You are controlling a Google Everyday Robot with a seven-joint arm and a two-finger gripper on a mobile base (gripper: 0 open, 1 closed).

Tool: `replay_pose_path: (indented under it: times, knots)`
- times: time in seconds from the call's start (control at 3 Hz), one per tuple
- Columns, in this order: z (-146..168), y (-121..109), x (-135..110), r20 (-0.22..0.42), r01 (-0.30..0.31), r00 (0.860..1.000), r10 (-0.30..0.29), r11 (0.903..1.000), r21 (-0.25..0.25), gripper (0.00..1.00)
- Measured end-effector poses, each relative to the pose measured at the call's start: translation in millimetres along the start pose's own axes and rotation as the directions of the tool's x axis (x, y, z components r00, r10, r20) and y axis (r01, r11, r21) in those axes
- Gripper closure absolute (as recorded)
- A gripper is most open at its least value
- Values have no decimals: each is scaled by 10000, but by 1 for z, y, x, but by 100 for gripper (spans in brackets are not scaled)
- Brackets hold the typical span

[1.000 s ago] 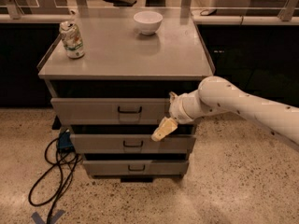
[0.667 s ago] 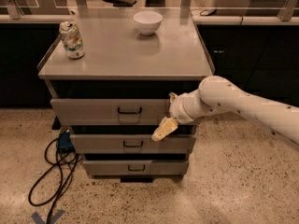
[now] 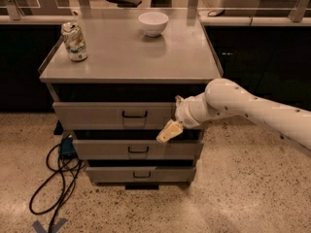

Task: Open top drawer

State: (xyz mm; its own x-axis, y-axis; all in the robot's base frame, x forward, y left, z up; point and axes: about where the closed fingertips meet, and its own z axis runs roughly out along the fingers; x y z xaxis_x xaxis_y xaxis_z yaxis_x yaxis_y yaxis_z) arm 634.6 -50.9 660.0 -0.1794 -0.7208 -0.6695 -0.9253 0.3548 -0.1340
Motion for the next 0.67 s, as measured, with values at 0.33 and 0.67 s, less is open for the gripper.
replay_pose_path:
  times: [0.33, 0.67]
  knots:
    - [-2, 4, -1, -141, 5, 9999, -3, 9999, 118, 42]
    - [-9, 3, -6, -141, 5, 9999, -3, 9999, 119, 66]
